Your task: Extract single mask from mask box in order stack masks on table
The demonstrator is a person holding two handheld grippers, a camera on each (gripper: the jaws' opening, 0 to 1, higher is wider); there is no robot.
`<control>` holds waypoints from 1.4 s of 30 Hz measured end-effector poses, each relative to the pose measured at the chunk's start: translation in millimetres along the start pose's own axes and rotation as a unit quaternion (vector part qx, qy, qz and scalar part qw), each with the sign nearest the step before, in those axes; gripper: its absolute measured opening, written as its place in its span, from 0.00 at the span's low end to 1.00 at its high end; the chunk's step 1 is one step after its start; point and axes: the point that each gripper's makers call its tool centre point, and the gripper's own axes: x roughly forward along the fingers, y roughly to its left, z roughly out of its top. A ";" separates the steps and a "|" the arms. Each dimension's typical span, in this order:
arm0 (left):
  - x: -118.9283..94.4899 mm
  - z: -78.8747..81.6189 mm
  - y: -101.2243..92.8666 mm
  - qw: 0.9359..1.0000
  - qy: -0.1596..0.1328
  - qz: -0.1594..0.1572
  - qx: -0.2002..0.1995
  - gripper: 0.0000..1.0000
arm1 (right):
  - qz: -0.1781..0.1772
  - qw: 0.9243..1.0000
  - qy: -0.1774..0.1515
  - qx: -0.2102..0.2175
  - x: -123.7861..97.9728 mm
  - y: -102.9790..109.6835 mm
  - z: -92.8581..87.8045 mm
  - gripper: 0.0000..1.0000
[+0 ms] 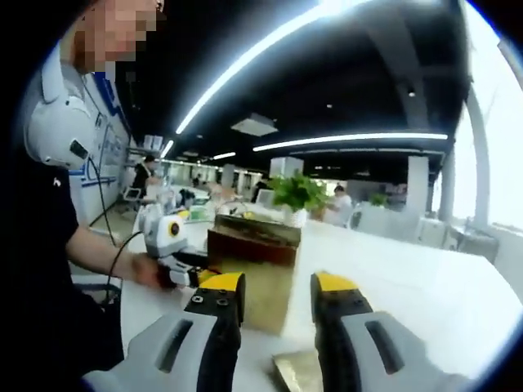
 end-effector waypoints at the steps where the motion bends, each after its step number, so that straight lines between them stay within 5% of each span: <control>1: 0.1 0.1 -0.1 1.000 0.000 0.000 0.000 0.31 | 0.003 1.000 0.002 -0.002 0.7 -0.1 2.3 0.29; 22: 0.7 0.3 -0.6 1.000 0.000 0.001 0.000 0.31 | 0.093 0.991 0.043 -0.085 36.4 9.9 40.8 0.26; 42: 0.7 0.0 -0.7 1.000 0.002 0.001 0.003 0.32 | 0.164 0.965 0.123 -0.165 65.6 16.0 40.8 0.24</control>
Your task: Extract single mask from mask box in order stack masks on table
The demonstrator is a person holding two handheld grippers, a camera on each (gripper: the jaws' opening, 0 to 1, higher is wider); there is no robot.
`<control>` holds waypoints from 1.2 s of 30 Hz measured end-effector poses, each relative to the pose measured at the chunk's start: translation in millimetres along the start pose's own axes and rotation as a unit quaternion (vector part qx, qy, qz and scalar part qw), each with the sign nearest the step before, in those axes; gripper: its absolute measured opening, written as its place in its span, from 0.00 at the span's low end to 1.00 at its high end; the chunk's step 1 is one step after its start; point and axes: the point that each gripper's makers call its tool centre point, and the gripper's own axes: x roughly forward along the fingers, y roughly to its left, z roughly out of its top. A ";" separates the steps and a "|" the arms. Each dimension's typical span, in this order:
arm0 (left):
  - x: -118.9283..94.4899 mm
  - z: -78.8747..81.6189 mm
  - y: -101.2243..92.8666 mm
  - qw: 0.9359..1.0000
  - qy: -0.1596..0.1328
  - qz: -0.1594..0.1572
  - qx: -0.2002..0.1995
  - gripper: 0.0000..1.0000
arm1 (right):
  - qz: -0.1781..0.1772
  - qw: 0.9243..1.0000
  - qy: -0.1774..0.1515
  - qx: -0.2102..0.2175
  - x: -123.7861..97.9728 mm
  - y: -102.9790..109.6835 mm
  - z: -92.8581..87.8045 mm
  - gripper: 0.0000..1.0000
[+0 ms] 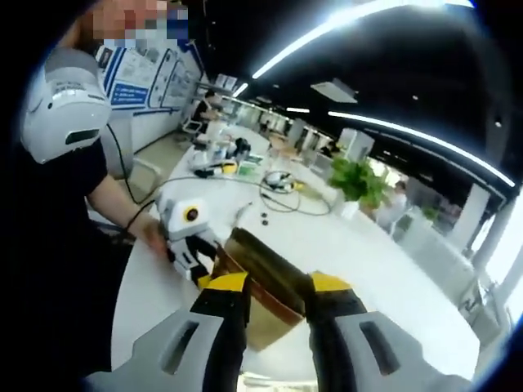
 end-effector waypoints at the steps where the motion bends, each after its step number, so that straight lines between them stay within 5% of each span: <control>1: 0.0 0.0 0.1 1.000 0.000 0.000 0.000 0.32 | 0.005 1.000 0.007 -0.007 0.8 0.7 -1.3 0.23; 15: -0.3 -0.2 0.7 1.000 0.001 0.001 0.003 0.32 | 0.037 0.996 0.048 -0.072 17.5 4.6 -1.8 0.18; 19: -0.4 -0.3 0.9 1.000 0.001 0.001 0.003 0.32 | 0.051 0.989 0.077 -0.116 21.1 10.6 -9.2 0.13; 36: -0.4 -0.5 1.1 1.000 0.002 0.001 0.004 0.32 | 0.056 0.979 0.107 -0.161 30.7 13.2 -14.8 0.13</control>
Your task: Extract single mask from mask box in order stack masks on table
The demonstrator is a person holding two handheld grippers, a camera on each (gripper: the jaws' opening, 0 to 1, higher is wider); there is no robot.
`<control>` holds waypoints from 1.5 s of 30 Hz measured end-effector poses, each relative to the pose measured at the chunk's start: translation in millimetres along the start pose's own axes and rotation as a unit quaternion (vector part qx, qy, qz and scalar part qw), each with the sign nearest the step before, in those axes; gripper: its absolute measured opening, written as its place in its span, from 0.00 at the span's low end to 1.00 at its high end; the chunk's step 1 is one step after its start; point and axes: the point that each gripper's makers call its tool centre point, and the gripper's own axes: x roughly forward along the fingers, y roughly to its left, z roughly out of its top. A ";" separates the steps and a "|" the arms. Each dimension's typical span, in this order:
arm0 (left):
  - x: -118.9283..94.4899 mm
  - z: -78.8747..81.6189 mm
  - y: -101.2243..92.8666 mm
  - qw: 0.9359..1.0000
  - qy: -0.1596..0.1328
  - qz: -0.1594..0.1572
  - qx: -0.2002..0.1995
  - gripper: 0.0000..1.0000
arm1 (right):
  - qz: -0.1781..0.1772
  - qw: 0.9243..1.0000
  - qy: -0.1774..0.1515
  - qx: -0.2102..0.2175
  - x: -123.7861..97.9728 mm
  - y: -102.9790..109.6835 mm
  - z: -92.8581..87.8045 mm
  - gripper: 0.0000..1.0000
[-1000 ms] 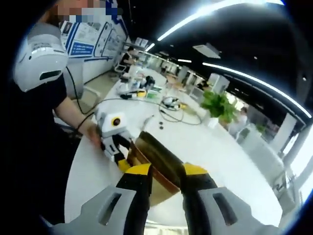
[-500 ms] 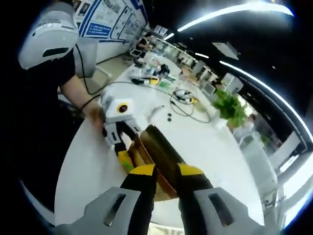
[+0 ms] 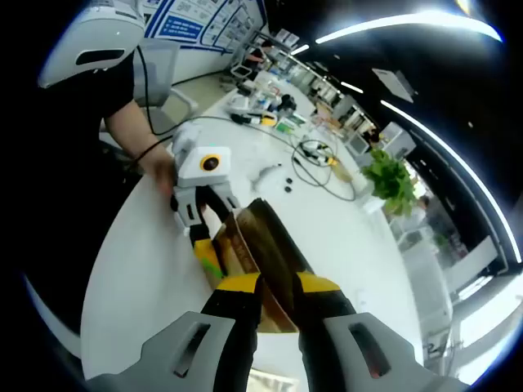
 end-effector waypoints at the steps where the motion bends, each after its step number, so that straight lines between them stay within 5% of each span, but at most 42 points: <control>1: 0.0 0.0 0.0 1.000 0.000 0.000 0.001 0.32 | 0.001 1.000 0.001 -0.002 0.2 0.0 -0.1 0.13; 21: -0.1 0.1 -0.2 1.000 0.000 0.000 0.002 0.32 | 0.043 0.994 0.052 -0.083 7.6 -0.2 9.0 0.07; 45: -0.3 -0.3 0.5 1.000 0.000 0.000 0.002 0.32 | 0.100 0.975 0.130 -0.148 16.8 2.6 6.8 0.06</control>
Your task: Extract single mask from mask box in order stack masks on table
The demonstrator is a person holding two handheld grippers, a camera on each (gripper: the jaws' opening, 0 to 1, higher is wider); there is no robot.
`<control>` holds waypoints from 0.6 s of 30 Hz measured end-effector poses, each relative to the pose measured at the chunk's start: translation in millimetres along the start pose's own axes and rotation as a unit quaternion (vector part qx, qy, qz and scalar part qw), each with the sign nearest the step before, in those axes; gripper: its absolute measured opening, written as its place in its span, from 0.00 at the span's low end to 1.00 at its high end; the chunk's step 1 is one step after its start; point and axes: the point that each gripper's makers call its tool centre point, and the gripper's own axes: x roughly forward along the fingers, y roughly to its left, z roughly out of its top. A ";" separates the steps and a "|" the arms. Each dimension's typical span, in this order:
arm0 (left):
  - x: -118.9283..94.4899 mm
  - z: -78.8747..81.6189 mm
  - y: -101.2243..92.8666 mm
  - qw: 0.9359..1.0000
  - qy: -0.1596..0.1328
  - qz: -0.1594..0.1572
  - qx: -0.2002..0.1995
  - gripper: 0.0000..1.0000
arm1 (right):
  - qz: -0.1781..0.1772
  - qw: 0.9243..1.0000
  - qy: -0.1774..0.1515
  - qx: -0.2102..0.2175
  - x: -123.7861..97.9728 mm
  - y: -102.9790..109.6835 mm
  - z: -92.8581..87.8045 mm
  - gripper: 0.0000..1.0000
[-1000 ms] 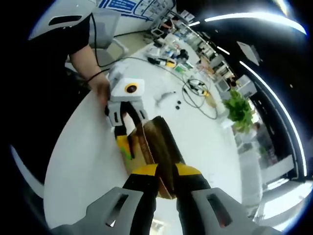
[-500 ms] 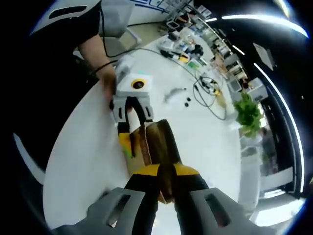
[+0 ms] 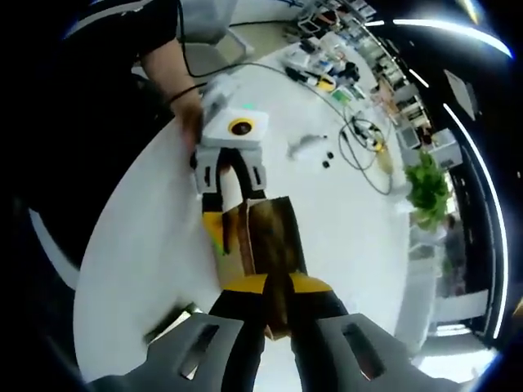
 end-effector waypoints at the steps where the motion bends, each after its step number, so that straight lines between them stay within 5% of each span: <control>1: -0.1 -0.1 0.2 1.000 0.000 0.000 0.000 0.32 | 0.004 1.000 0.001 -0.001 0.2 -0.2 0.3 0.06; 4: 0.0 -0.2 -0.1 1.000 0.000 -0.001 0.001 0.32 | 0.044 0.999 0.000 0.011 1.6 9.1 1.3 0.05; 18: 0.4 0.1 -0.4 1.000 0.000 -0.001 0.000 0.32 | 0.096 0.994 -0.019 0.041 11.2 4.8 1.1 0.05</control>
